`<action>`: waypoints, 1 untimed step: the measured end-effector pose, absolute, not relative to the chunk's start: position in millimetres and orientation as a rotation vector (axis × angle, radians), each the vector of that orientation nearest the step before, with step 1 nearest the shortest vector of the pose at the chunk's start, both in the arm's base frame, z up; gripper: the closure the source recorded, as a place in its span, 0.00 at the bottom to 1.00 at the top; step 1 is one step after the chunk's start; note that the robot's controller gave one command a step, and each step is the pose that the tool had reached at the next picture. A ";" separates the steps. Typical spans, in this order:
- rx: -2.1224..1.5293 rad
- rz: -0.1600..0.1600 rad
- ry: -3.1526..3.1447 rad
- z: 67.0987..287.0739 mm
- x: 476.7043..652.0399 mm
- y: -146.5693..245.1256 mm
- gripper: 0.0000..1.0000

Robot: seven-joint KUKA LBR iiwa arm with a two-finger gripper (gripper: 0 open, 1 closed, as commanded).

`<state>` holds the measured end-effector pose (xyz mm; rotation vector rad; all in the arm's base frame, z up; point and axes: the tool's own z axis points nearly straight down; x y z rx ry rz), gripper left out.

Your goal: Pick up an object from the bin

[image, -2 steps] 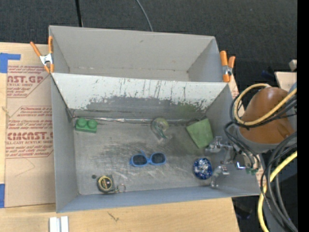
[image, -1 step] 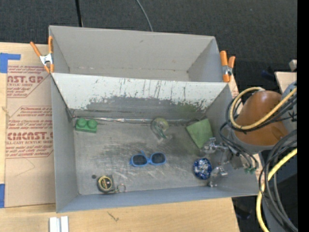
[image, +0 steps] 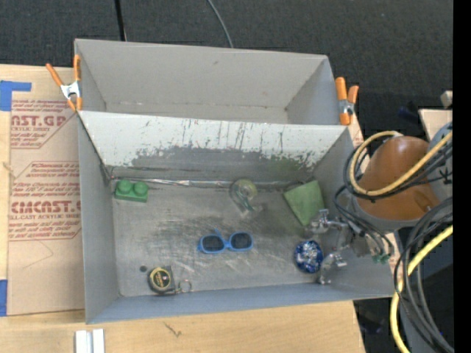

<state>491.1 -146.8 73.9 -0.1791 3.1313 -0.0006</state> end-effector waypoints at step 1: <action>-0.179 -0.003 3.126 75.2 492.6 -146.9 1.00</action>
Offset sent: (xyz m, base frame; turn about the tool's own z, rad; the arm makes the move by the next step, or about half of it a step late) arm 0.0000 0.0000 0.0000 0.0000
